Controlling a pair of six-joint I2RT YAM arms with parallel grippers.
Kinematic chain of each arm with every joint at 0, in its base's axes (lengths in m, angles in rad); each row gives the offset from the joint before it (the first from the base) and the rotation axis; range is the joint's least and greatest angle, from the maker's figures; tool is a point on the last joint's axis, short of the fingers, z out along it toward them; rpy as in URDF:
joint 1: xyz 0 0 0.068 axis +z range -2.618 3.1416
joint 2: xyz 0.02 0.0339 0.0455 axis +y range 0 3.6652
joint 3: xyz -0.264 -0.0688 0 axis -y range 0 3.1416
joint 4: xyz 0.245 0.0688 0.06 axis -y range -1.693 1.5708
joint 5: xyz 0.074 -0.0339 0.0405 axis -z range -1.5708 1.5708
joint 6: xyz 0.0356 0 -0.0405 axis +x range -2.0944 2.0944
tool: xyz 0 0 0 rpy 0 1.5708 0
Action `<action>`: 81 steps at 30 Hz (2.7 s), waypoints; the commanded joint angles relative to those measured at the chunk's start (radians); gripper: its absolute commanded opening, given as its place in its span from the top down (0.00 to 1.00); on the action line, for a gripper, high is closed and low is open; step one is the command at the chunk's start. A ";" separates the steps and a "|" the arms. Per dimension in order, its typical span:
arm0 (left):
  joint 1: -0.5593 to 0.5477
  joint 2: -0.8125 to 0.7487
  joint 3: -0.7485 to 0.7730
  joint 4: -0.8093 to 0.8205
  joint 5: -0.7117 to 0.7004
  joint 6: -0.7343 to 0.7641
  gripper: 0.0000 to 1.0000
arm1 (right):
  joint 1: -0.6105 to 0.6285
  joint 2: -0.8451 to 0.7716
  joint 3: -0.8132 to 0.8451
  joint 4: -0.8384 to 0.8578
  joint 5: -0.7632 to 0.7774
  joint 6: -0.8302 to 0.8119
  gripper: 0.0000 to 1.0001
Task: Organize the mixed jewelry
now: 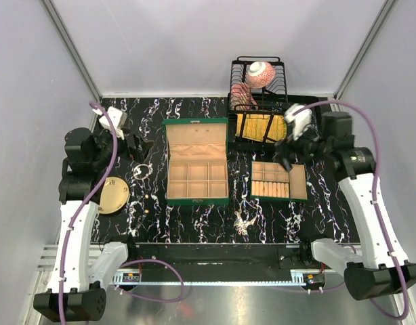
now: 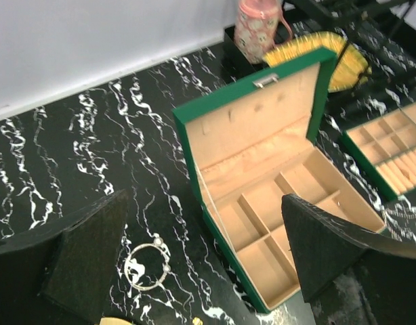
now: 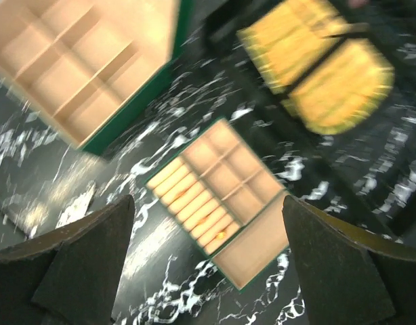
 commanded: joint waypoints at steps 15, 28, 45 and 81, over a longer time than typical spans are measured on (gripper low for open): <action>-0.055 0.058 0.017 -0.042 0.021 0.085 0.01 | 0.541 0.092 -0.414 0.066 0.088 -0.150 0.24; -0.056 0.081 0.011 0.006 -0.087 0.052 0.01 | 0.710 0.263 -0.482 0.278 0.088 0.014 0.30; -0.056 0.043 -0.027 0.010 -0.122 0.075 0.01 | 0.834 0.394 -0.511 0.324 0.270 0.042 0.35; -0.056 0.018 -0.081 0.041 -0.108 0.101 0.01 | 0.893 0.535 -0.483 0.304 0.330 0.043 0.85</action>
